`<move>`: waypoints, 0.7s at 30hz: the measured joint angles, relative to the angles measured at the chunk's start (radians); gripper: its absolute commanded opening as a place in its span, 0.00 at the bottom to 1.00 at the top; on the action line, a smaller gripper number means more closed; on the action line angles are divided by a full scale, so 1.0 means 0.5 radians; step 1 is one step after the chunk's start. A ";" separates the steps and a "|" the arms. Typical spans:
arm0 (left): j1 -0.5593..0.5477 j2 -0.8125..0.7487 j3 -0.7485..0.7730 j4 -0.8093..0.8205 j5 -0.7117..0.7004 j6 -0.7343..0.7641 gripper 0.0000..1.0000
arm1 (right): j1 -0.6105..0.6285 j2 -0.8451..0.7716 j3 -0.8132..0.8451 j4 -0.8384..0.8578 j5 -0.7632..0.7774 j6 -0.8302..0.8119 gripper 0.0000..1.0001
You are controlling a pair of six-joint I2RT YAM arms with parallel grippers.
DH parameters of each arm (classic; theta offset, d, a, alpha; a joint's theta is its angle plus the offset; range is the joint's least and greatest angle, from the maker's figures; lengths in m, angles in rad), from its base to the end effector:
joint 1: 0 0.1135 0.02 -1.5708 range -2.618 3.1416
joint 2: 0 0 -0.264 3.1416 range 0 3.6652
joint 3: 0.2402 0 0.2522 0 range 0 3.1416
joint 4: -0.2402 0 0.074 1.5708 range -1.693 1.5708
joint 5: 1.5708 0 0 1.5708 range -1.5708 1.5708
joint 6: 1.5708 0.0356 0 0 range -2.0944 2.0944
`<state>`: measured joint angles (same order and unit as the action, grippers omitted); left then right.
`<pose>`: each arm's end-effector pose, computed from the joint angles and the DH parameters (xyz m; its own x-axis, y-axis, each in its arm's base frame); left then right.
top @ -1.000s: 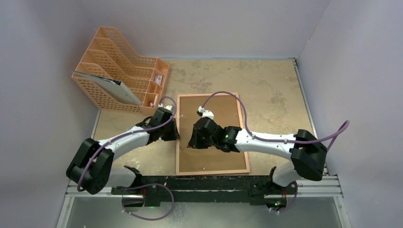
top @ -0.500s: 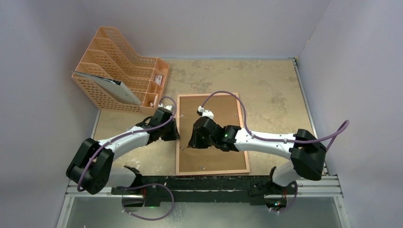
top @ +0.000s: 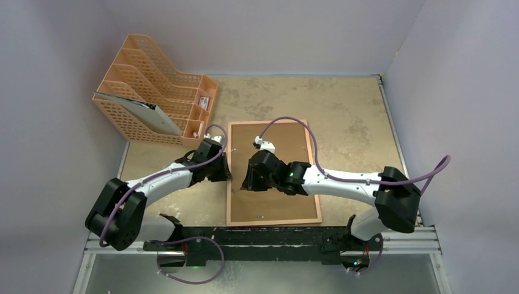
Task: Take the photo out of the frame
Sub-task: Release the photo frame item from the photo frame.
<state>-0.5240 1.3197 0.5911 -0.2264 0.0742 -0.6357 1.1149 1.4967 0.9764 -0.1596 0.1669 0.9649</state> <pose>0.2068 -0.1226 0.1615 -0.8870 -0.1713 -0.4288 0.0117 0.9200 -0.3916 0.1496 0.2916 0.2385 -0.8387 0.1307 -0.5287 -0.2443 0.7773 0.5797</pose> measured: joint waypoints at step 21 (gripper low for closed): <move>0.000 -0.037 -0.024 0.002 -0.020 0.000 0.00 | 0.000 -0.121 -0.032 0.030 -0.002 -0.007 0.00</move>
<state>-0.5240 1.3014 0.5789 -0.2256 0.0643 -0.6357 1.1149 1.4361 0.9604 -0.1448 0.1658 0.9615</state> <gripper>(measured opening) 0.178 0.251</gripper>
